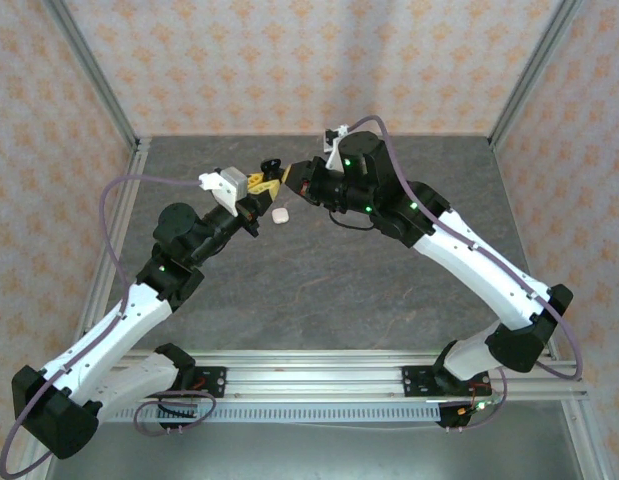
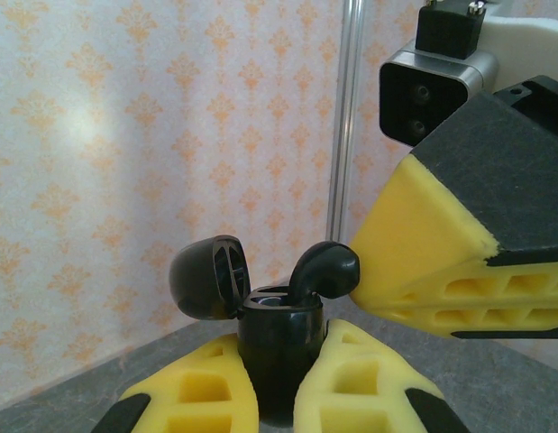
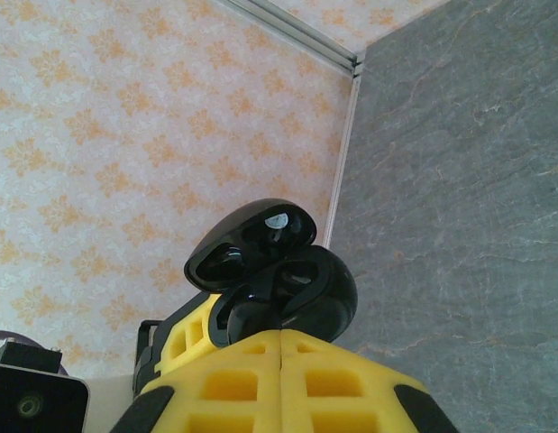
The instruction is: Insert wireless bluetooth earbuds into charging case
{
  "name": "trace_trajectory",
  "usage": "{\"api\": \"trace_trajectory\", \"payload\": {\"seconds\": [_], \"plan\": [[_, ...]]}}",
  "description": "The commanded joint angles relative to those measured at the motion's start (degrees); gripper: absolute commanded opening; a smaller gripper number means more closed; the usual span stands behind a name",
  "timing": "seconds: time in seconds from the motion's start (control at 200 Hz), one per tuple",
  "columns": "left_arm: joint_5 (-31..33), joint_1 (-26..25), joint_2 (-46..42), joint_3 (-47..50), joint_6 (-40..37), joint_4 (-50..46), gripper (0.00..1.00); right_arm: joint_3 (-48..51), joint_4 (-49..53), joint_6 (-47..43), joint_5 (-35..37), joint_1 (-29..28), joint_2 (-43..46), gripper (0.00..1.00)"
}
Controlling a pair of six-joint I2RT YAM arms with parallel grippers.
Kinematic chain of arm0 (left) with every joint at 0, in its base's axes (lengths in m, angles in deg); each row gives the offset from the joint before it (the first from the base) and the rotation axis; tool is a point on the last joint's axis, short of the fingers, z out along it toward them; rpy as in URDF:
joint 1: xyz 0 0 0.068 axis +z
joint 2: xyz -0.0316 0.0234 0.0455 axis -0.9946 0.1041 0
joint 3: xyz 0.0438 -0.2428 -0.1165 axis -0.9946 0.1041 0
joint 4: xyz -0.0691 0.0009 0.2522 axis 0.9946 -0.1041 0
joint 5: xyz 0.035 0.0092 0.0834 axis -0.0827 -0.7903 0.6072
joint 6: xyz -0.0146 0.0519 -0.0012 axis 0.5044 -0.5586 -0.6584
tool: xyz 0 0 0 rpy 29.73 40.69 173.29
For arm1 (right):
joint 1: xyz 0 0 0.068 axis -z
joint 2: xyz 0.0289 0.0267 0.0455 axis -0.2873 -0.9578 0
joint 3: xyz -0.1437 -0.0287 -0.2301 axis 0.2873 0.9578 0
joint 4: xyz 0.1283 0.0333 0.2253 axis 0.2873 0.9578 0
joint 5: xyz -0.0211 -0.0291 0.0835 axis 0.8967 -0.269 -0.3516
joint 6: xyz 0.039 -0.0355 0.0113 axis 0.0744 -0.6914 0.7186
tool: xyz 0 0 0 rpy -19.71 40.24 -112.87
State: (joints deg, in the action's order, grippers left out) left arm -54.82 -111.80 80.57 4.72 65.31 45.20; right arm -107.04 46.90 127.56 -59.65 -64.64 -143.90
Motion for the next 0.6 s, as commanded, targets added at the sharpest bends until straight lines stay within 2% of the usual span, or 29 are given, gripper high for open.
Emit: {"api": "trace_trajectory", "payload": {"seconds": [0.0, 0.595], "plan": [[-1.33, -0.18, -0.32, 0.42, 0.35, 0.9, 0.0, -2.59, -1.27, -1.62, -1.26, 0.22, -0.49, 0.07], [-1.38, -0.24, -0.05, 0.36, 0.51, 0.6, 0.0, -4.52, -0.51, -2.02, -4.82, -0.05, -2.49, 0.06]]}}
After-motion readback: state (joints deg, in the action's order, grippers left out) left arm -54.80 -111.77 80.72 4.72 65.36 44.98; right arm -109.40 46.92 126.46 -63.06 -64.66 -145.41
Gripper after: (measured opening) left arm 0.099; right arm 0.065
